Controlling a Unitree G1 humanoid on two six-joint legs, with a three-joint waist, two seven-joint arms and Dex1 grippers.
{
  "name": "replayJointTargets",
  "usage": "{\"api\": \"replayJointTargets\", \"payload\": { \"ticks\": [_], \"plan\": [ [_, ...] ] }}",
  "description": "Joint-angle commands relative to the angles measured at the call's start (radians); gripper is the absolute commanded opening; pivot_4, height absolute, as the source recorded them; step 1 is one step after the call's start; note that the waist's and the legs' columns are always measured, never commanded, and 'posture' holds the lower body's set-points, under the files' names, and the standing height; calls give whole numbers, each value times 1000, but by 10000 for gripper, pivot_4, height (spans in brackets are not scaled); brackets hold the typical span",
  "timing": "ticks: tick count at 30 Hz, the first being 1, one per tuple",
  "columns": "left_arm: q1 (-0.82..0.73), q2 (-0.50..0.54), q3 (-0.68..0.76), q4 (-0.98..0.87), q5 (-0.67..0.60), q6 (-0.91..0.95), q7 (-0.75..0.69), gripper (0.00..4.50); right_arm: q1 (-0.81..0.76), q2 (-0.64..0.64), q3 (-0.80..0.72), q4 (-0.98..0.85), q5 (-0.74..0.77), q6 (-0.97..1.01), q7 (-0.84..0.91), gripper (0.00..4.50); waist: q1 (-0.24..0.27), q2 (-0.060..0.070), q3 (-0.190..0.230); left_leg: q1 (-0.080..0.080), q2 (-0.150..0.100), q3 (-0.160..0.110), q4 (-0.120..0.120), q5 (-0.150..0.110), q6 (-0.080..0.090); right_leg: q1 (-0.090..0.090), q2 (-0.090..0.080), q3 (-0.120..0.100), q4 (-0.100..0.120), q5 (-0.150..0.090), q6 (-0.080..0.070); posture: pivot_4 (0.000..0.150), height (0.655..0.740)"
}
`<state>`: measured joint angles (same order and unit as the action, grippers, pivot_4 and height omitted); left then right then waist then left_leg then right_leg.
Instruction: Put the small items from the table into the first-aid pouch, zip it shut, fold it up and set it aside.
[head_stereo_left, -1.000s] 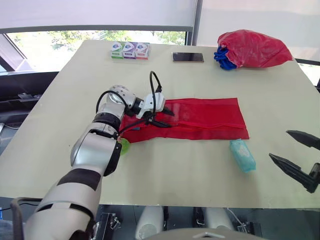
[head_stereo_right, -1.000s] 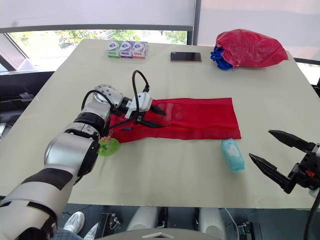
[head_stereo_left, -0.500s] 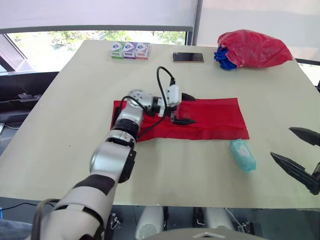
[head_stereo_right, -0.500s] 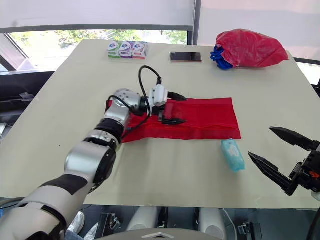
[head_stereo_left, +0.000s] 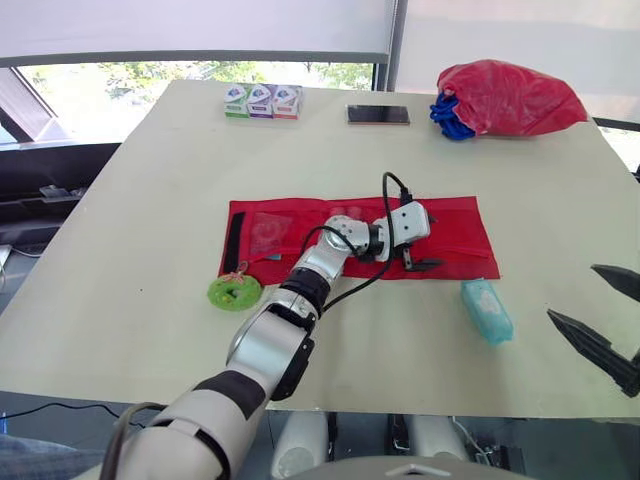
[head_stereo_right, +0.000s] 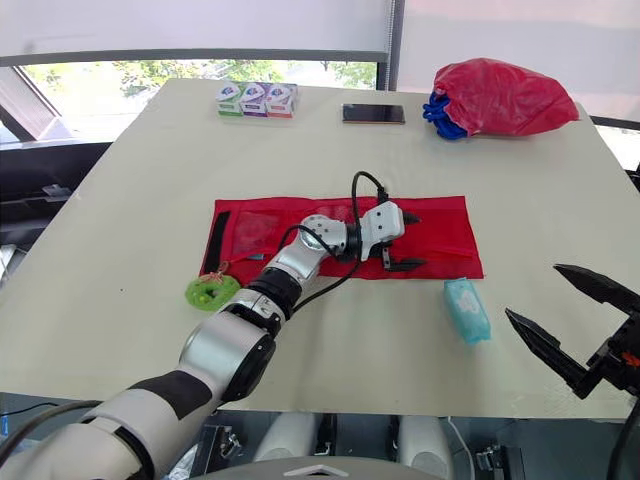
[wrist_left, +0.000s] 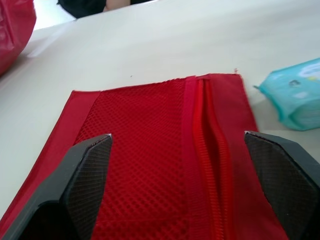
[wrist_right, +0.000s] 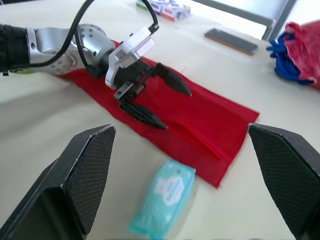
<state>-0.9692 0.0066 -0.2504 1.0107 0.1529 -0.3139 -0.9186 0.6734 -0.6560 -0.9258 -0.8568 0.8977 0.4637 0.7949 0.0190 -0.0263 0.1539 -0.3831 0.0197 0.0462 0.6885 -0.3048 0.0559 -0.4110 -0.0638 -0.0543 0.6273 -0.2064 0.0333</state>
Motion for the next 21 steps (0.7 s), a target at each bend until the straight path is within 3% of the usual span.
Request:
{"api": "replayJointTargets", "payload": {
  "ticks": [1, 5, 8, 10, 11, 12, 14, 16, 21],
  "plan": [
    [-33, -30, -15, 22, 18, 4, 57, 44612, 40, 23, -62, -42, 9, -22, -23, 45000, 1, 0, 0, 0, 0, 0, 0, 0, 0, 0, 0, 0, 0, 0, 0, 1500, 7400],
    [-42, -41, -35, 53, 52, 3, 95, 44612, 81, 44, -69, -65, 21, -27, -38, 45000, 2, 0, 0, 0, 0, 0, 0, 0, 0, 0, 0, 0, 0, -1, 2, 1500, 7400],
    [-47, -49, -26, 66, 44, 6, 109, 37108, 93, 52, -61, -77, 26, -32, -54, 45000, 2, 0, 0, 0, 0, 0, 0, 0, 0, 0, 0, 0, 0, -2, 3, 1500, 7400],
    [-50, -55, -11, 68, 27, 5, 105, 26848, 100, 57, -53, -83, 28, -33, -64, 45000, 2, 0, 0, 0, 0, 0, 0, 0, 0, 0, 0, 0, 0, -2, 3, 1500, 7400],
    [-50, -56, -8, 67, 21, 10, 95, 25909, 102, 58, -49, -85, 27, -33, -66, 45000, 2, 0, 0, 0, 0, 0, 0, 0, 0, 0, 0, 0, 0, -2, 3, 1500, 7400],
    [-50, -57, -6, 65, 17, 13, 85, 18074, 102, 58, -45, -85, 25, -34, -68, 45000, 2, 0, 0, 0, 0, 0, 0, 0, 0, 0, 0, 0, 0, -2, 2, 1500, 7400],
    [-48, -57, -2, 60, 2, 27, 52, 10611, 100, 54, -36, -83, 27, -31, -72, 45000, 2, 0, 0, 0, 0, 0, 0, 0, 0, 0, 0, 0, 0, -1, 2, 1500, 7400],
    [-43, -58, 8, 48, -19, 59, 16, 400, 97, 48, -25, -82, 27, -27, -75, 45000, 2, 0, 0, 0, 0, 0, 0, 0, 0, 0, 0, 0, 0, -1, 2, 1500, 7400],
    [-33, -52, 24, 3, -52, 104, -31, 400, 86, 24, 55, -86, 1, 30, -137, 45000, 1, 0, 0, 0, 0, 0, 0, 0, 0, 0, 0, 0, 0, -1, 1, 1500, 7400]
  ]
}}
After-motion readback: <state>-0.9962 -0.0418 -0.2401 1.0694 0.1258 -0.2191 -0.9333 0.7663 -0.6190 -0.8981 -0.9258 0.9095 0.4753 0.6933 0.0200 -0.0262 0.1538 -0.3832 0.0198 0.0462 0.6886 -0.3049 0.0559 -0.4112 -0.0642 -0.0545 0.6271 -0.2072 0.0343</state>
